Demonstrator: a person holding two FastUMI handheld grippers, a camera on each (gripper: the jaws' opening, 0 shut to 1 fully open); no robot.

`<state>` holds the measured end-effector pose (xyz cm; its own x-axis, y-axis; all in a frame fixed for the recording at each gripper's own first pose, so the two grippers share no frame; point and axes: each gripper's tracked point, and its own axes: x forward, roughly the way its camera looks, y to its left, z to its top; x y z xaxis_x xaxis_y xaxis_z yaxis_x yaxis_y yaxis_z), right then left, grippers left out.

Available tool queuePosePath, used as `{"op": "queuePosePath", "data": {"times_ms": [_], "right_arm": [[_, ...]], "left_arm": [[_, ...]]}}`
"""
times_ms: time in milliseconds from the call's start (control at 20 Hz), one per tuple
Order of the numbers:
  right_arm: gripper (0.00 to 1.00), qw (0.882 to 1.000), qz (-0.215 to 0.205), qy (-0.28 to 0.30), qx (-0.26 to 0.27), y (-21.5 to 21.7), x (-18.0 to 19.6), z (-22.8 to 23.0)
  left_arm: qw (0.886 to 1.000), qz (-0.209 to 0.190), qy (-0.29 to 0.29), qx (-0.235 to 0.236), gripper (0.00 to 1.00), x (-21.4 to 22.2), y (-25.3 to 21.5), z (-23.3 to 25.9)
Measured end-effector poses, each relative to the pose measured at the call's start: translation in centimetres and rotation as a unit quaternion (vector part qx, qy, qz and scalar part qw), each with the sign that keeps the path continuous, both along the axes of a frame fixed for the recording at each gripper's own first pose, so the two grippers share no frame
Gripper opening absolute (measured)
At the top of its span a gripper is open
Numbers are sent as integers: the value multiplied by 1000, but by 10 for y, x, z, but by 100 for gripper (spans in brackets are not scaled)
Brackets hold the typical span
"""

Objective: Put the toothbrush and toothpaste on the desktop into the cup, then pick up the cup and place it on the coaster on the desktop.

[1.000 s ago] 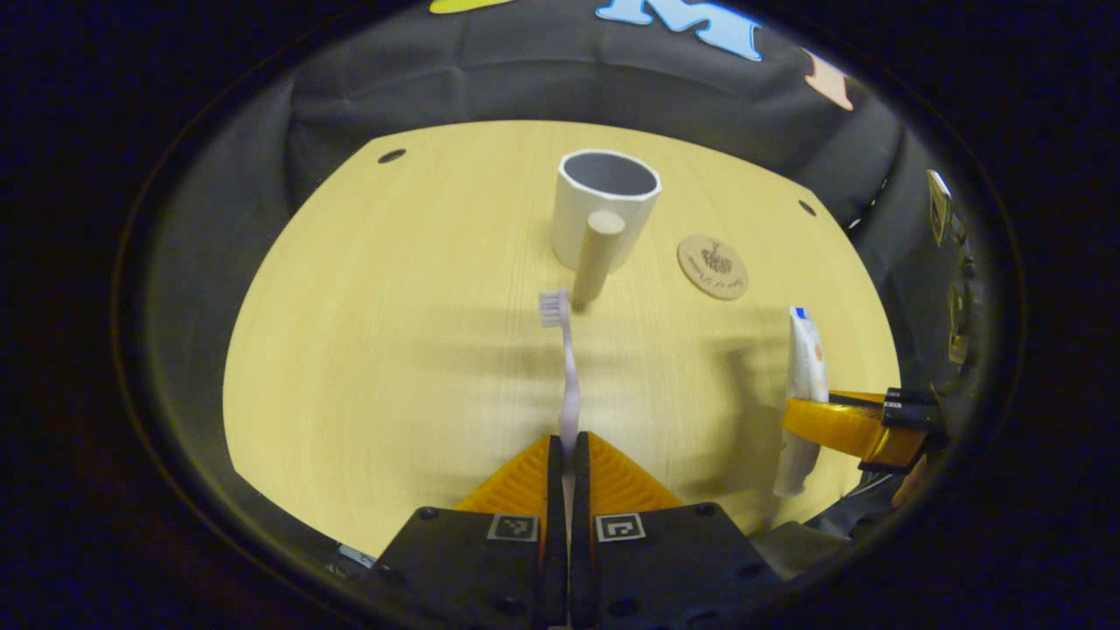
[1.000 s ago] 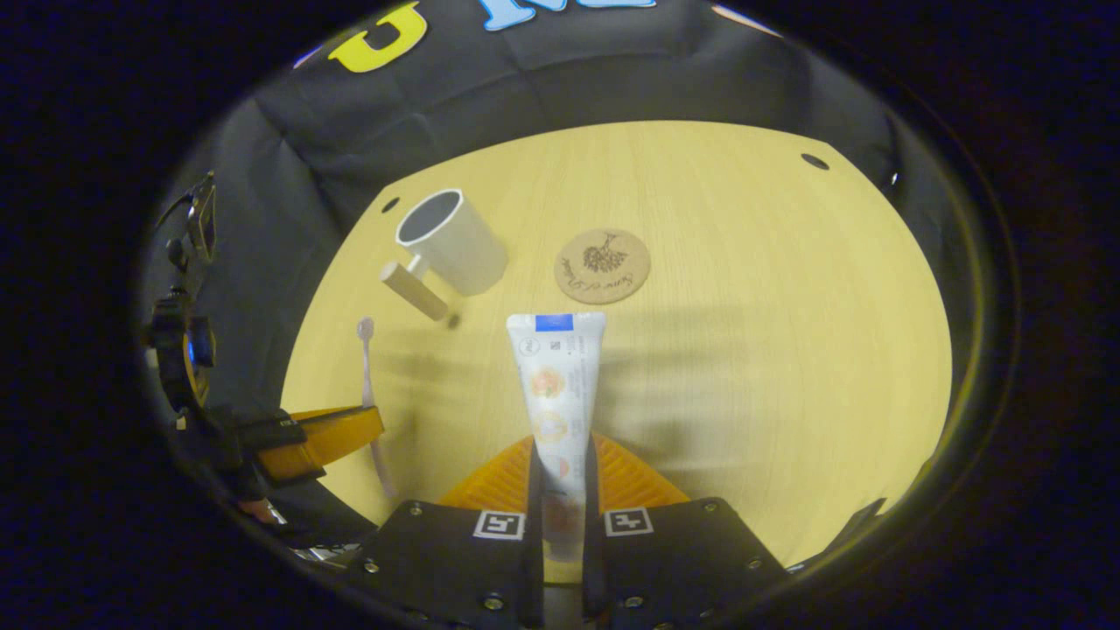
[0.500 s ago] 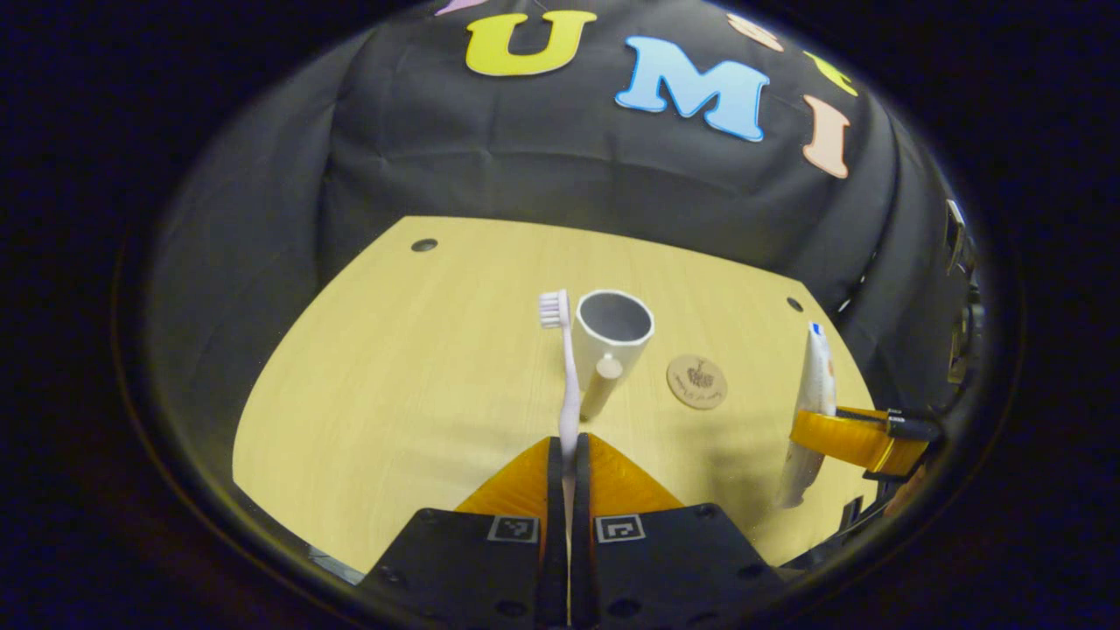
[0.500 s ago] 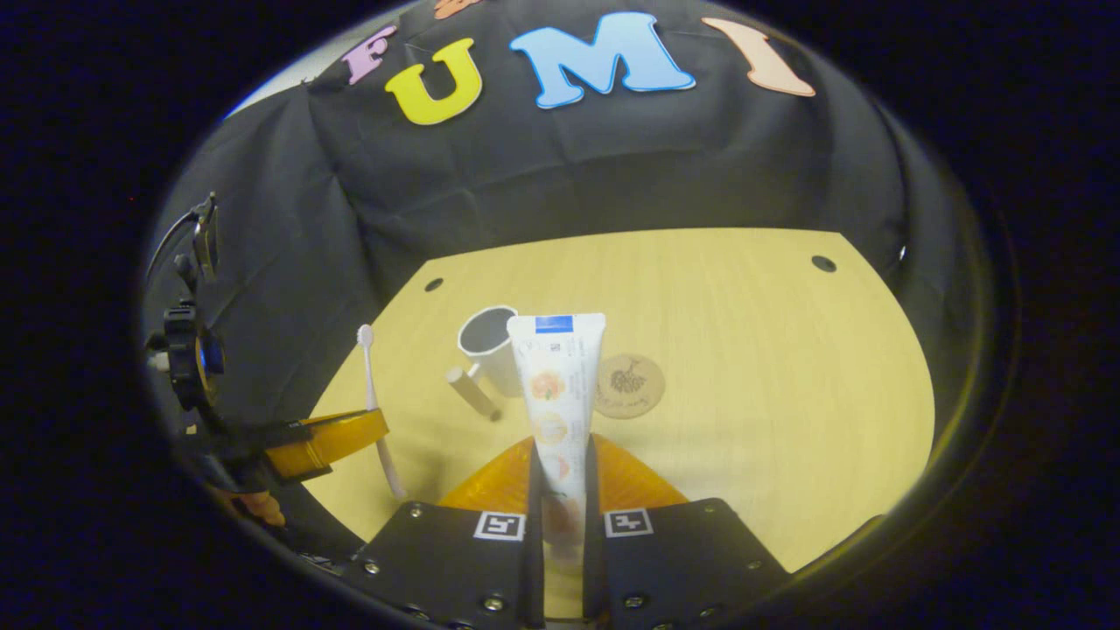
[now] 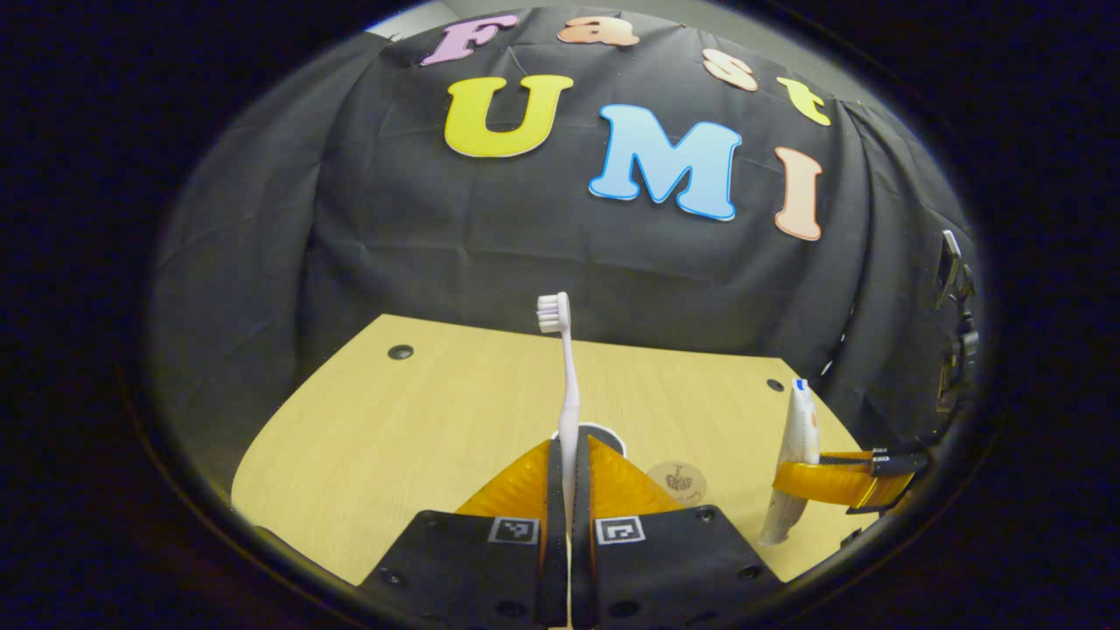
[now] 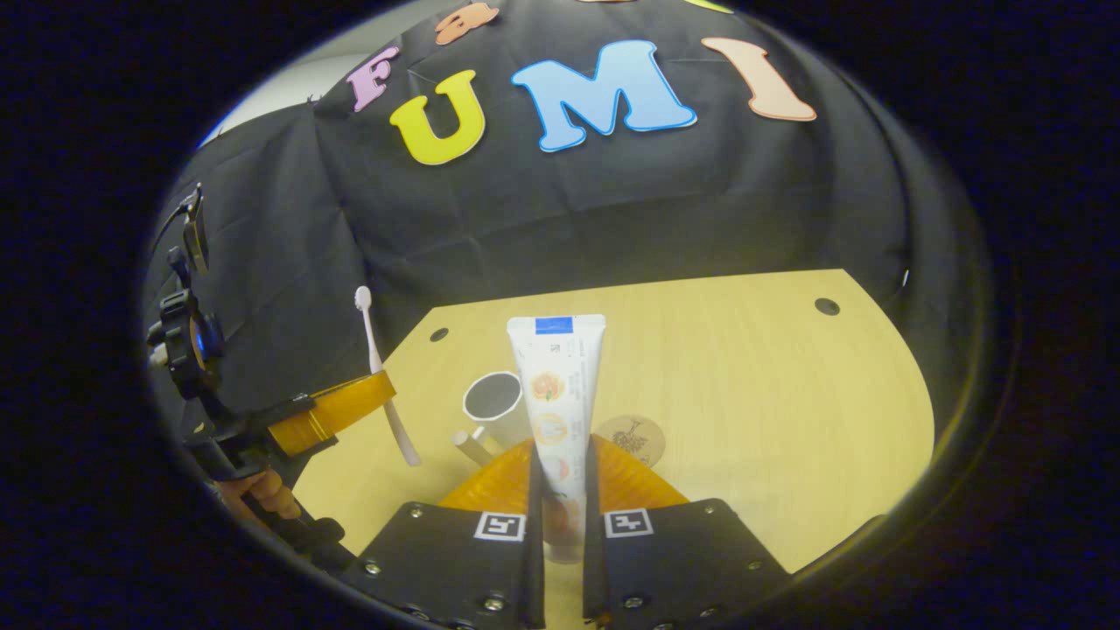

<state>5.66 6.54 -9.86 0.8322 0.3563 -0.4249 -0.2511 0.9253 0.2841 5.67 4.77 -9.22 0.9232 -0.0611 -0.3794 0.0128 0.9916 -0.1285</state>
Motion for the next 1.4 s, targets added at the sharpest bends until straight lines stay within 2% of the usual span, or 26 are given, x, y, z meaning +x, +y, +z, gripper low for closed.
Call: {"op": "queuePosePath", "data": {"times_ms": [250,500,750,800,850,1200,1300,1350,1400], "right_arm": [[18,1000,-8,-14,-13,-4,17,7],[18,1000,-10,-1,-26,-2,26,-3],[18,999,-14,8,-31,2,35,-9],[18,999,-15,10,-32,2,34,-10],[18,999,-14,13,-32,3,36,-11],[18,999,-5,18,-36,12,39,-12],[18,999,-1,19,-33,14,39,-11],[18,999,0,19,-32,16,40,-10],[18,999,2,18,-31,19,41,-10]], "left_arm": [[997,-14,-72,-19,9,47,-8,18],[996,-17,-80,-28,9,105,-12,5],[998,-11,-61,-21,9,124,-11,-35],[998,-10,-57,-17,4,127,-11,-40],[998,-9,-54,-17,9,130,-11,-45],[999,-18,-31,-28,12,127,-14,-59],[999,-24,-27,-32,22,124,-15,-61],[999,-28,-22,-33,33,121,-16,-62],[999,-31,-17,-36,34,121,-17,-63]]}}
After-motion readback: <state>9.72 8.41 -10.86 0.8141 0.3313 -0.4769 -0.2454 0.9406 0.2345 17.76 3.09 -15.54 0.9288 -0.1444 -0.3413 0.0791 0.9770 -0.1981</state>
